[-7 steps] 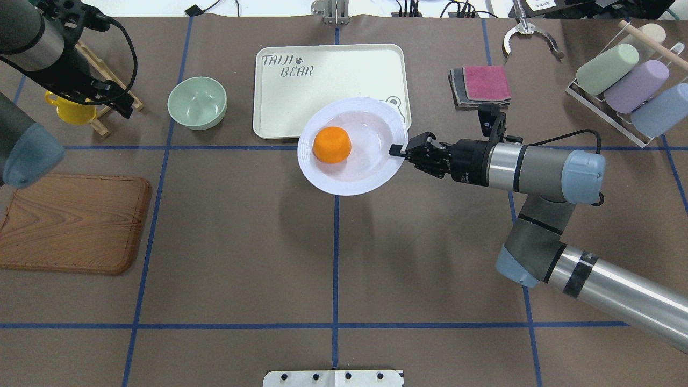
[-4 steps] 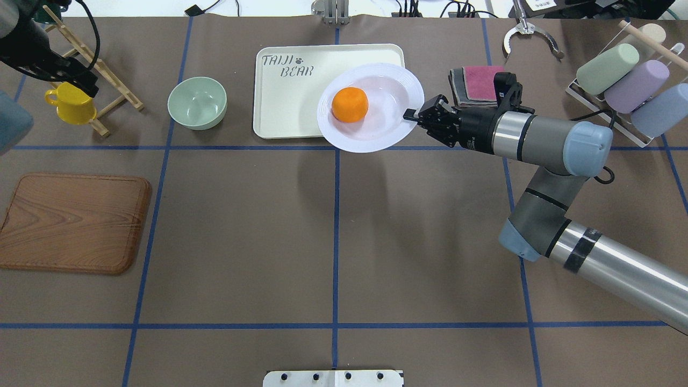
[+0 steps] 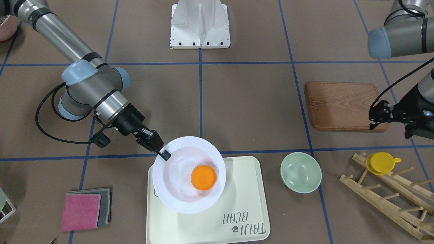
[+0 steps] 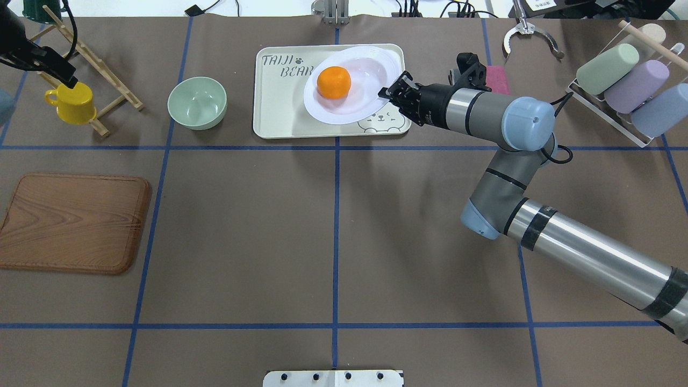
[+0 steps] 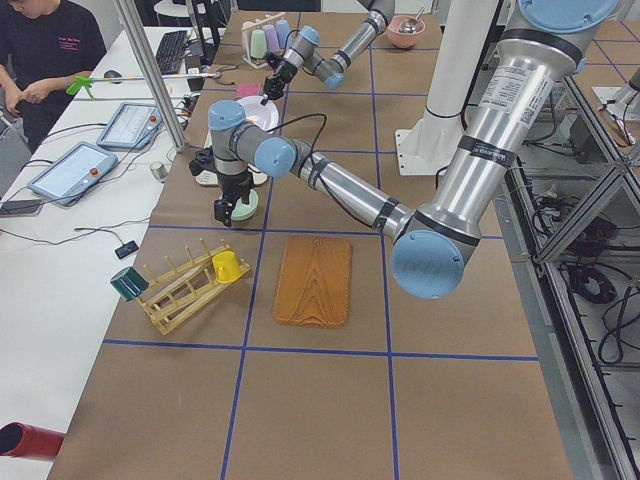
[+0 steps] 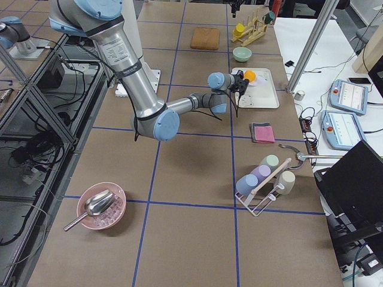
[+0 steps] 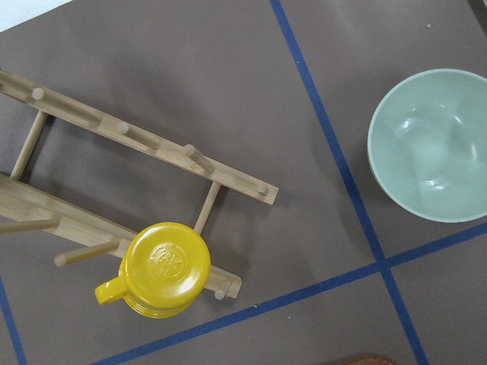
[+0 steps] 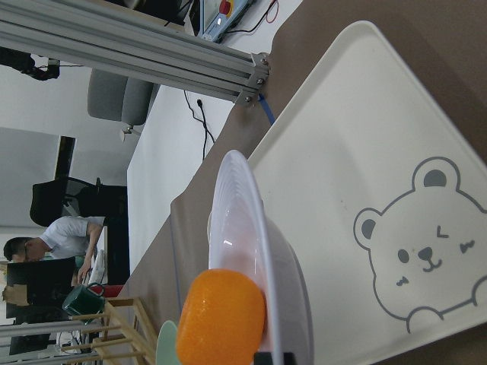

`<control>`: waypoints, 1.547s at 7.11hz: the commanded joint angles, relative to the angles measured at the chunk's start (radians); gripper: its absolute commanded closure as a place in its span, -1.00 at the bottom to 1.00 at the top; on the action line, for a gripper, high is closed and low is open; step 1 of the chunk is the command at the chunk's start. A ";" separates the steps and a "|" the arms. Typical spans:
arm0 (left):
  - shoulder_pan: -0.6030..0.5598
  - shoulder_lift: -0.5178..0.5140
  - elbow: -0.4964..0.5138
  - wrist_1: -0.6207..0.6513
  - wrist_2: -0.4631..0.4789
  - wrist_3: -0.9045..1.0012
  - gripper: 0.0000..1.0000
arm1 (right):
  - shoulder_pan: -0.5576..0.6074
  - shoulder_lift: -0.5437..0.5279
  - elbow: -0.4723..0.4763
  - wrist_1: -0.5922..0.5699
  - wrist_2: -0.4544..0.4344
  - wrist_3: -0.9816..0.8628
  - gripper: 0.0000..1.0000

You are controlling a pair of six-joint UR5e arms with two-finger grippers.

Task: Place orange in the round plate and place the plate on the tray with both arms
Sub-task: 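Lift the plate with the right gripper and carry it onto the bear tray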

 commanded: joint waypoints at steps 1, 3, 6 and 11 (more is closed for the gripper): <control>-0.007 0.000 0.010 -0.001 0.000 0.007 -0.98 | -0.018 0.076 -0.086 -0.032 -0.032 0.007 0.82; -0.007 0.000 0.011 -0.001 0.000 0.007 -0.98 | -0.051 0.127 -0.112 -0.069 -0.082 0.035 0.82; -0.007 0.001 0.011 -0.001 0.000 0.007 -0.98 | -0.077 0.124 -0.121 -0.072 -0.128 0.035 0.80; -0.007 0.001 0.011 -0.001 0.000 0.007 -0.98 | -0.062 0.115 -0.103 -0.139 -0.157 0.036 -0.27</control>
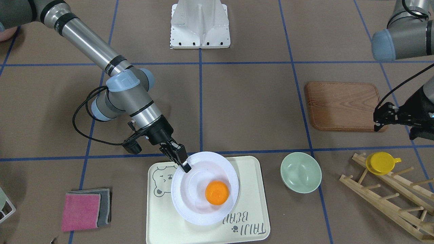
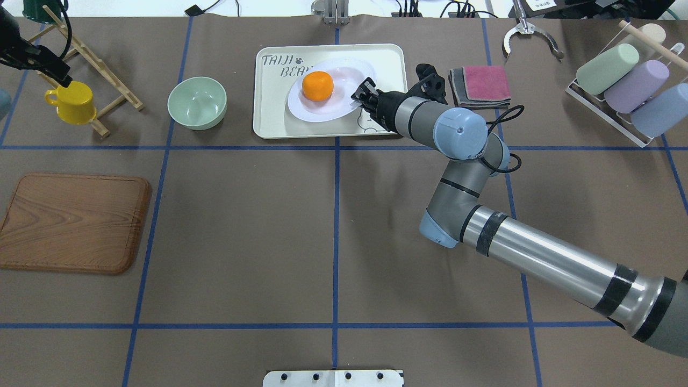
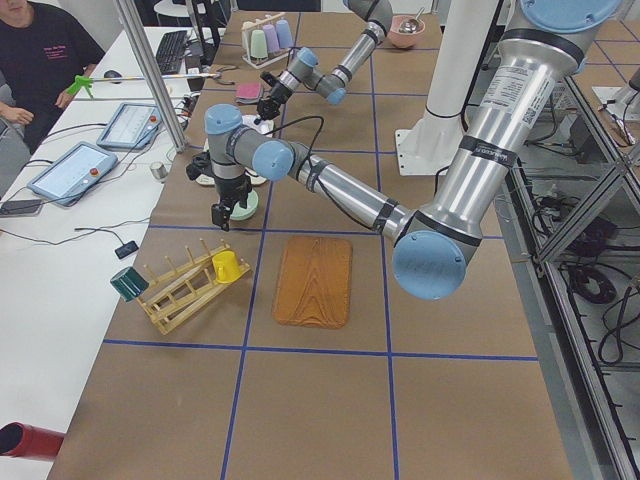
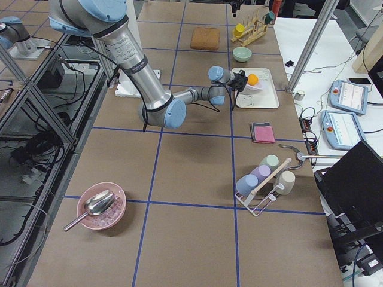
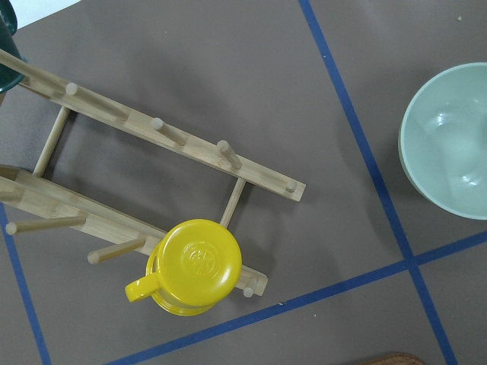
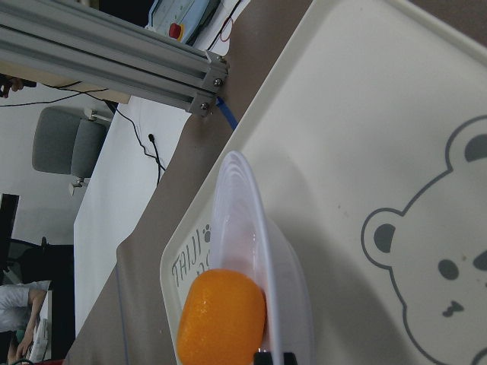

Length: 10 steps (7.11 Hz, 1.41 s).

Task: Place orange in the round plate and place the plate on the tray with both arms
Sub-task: 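Lower the plate onto the tray and open the right gripper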

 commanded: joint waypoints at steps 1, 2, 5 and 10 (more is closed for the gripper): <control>0.000 0.000 0.000 0.000 0.000 0.000 -0.98 | 0.024 -0.008 0.023 -0.013 0.002 0.003 -0.65; 0.000 0.000 -0.002 0.000 0.000 0.000 -0.98 | 0.029 -0.009 0.057 -0.054 0.003 0.004 -0.79; 0.000 0.000 -0.002 0.000 0.000 0.000 -0.98 | 0.078 -0.047 0.149 -0.132 0.108 -0.006 -1.00; -0.002 0.009 -0.006 0.000 -0.002 0.000 -0.98 | 0.137 -0.249 0.651 -0.595 0.475 -0.189 -1.00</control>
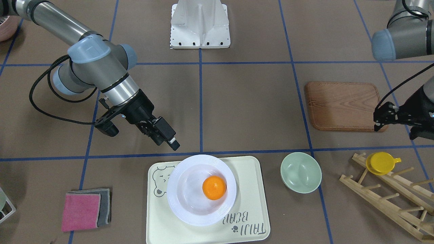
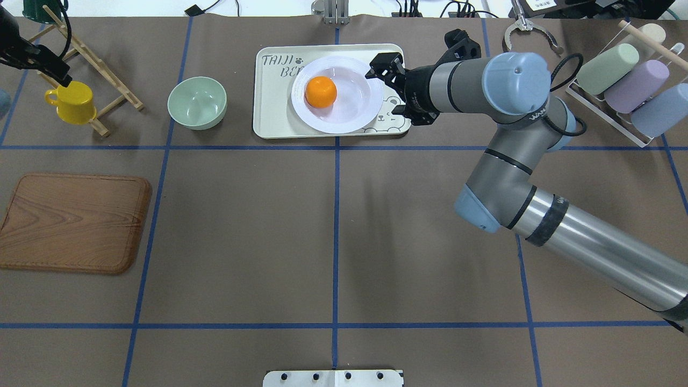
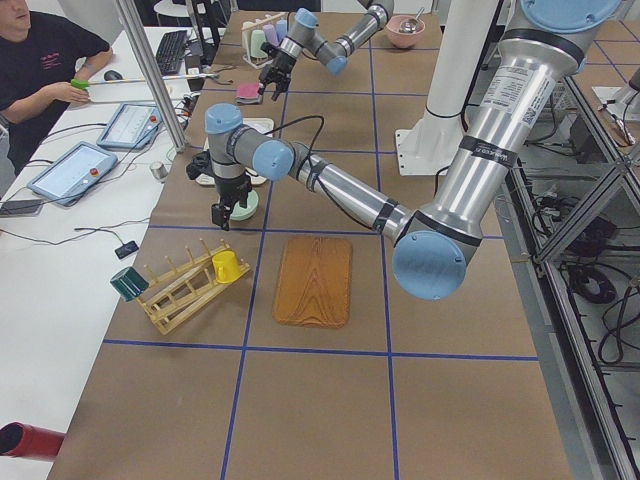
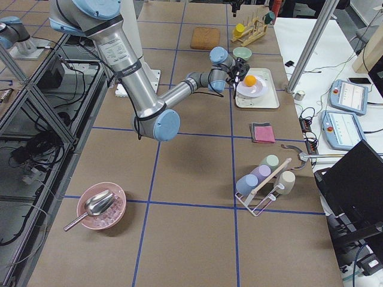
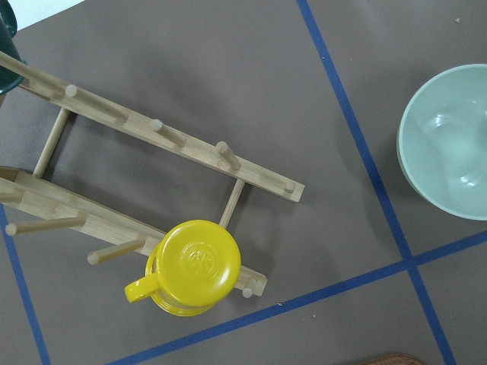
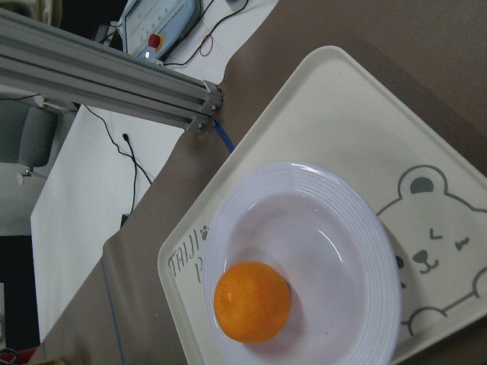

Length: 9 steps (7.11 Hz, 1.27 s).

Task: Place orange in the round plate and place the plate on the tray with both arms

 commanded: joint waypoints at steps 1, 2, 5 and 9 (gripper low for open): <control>-0.014 0.026 -0.007 0.000 -0.001 0.041 -0.98 | 0.041 -0.164 0.247 -0.161 0.174 -0.174 -1.00; -0.040 0.057 -0.009 0.000 -0.002 0.098 -0.98 | 0.056 -0.196 0.260 -0.166 0.206 -0.229 -1.00; -0.215 0.196 -0.012 0.005 -0.067 0.352 -0.98 | 0.197 -0.376 0.292 -0.233 0.327 -0.668 -1.00; -0.286 0.377 -0.009 -0.069 -0.054 0.508 -0.98 | 0.435 -0.581 0.297 -0.448 0.421 -1.315 -1.00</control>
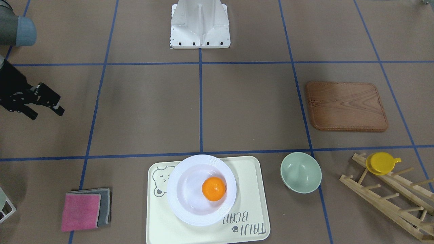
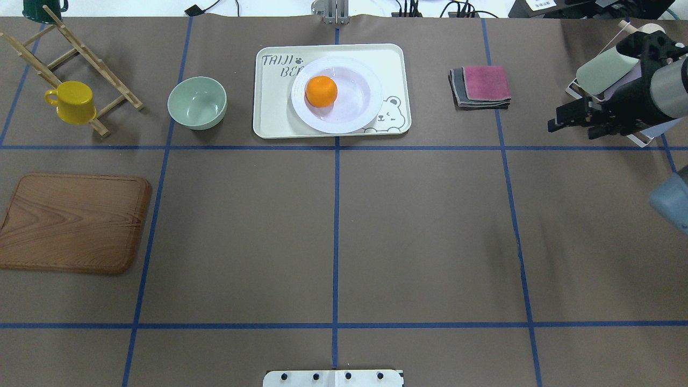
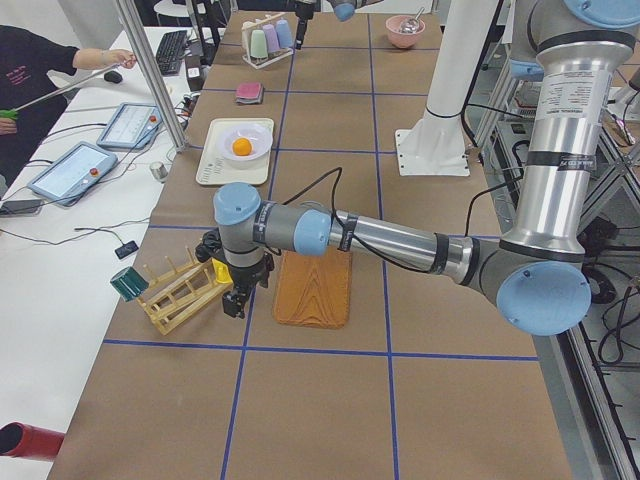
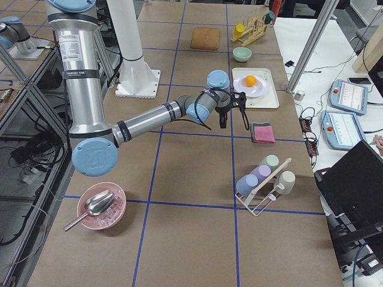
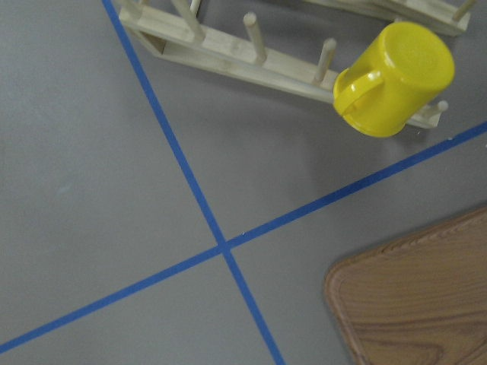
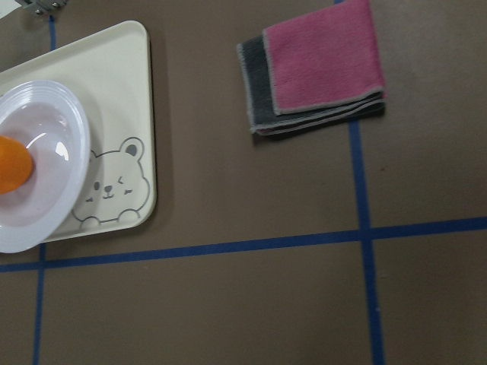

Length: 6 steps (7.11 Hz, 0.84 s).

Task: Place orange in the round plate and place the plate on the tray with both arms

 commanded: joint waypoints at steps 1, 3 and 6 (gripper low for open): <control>-0.019 0.077 0.001 -0.056 0.002 0.017 -0.98 | 0.157 -0.127 -0.009 -0.176 -0.005 -0.531 -1.00; -0.030 0.118 0.001 -0.056 -0.007 0.009 -0.98 | 0.325 -0.136 -0.008 -0.391 -0.007 -0.787 -1.00; -0.038 0.132 0.002 -0.056 -0.007 0.006 -0.98 | 0.351 -0.164 -0.017 -0.445 0.002 -0.840 -1.00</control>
